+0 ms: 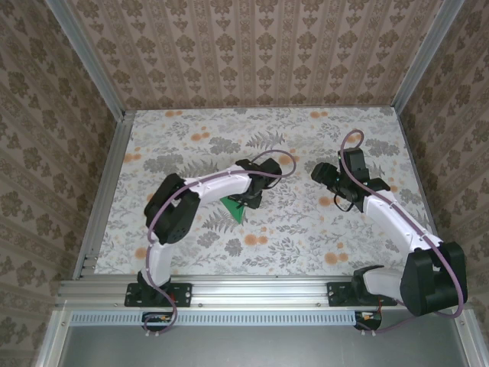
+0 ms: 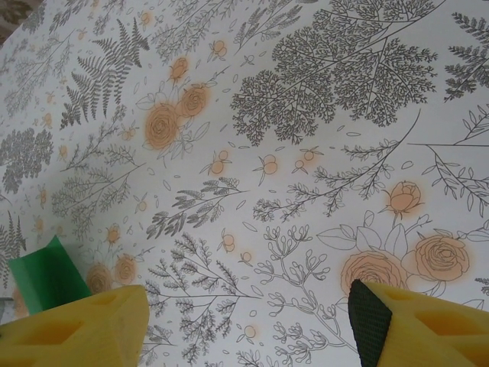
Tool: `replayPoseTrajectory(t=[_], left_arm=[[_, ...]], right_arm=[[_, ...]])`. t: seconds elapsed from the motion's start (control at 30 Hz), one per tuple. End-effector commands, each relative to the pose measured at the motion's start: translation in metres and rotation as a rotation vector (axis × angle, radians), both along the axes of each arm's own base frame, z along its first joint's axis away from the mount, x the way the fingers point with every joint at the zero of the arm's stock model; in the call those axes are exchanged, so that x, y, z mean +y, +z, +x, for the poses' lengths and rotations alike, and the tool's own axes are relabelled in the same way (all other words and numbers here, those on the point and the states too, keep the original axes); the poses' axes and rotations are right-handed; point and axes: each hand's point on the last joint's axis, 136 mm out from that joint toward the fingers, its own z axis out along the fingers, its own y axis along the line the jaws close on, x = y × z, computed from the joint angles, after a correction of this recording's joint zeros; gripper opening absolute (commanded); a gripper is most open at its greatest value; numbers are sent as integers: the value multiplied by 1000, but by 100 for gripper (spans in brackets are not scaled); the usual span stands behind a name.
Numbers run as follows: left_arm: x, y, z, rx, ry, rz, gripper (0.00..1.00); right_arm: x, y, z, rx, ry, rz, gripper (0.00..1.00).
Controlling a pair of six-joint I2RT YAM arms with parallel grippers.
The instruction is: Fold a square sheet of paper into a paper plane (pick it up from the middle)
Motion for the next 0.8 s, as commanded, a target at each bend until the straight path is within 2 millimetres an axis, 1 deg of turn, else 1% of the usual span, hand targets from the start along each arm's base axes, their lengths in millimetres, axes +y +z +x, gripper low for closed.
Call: replayPoseTrajectory(t=[0.0, 0.03, 0.13, 0.23, 0.37, 0.43, 0.5, 0.57, 0.67, 0.77], left_arm=[[-11, 35, 1, 17, 41, -262, 59], [-8, 41, 1, 19, 58, -312, 61], [5, 55, 4, 23, 118, -458, 67], [29, 61, 6, 17, 201, -561, 75], [74, 59, 7, 0, 332, -640, 82], [96, 56, 5, -7, 392, -663, 83], [124, 52, 3, -18, 471, -672, 84], [142, 48, -1, -23, 526, -682, 86], [163, 44, -8, -33, 587, -698, 87], [175, 42, -14, -39, 617, -705, 88]], right_arm=[[12, -1, -3, 30, 67, 18, 72], [17, -1, -3, 33, 89, 20, 72], [43, 0, -3, 30, 168, 13, 71], [82, 1, -5, 29, 268, -32, 71], [150, -5, -13, 42, 427, -97, 67], [184, -8, -19, 42, 504, -116, 64], [220, -14, -26, 46, 582, -141, 59], [249, -21, -34, 63, 652, -166, 54], [282, -35, -39, 99, 717, -182, 48], [306, -44, -40, 119, 764, -172, 45]])
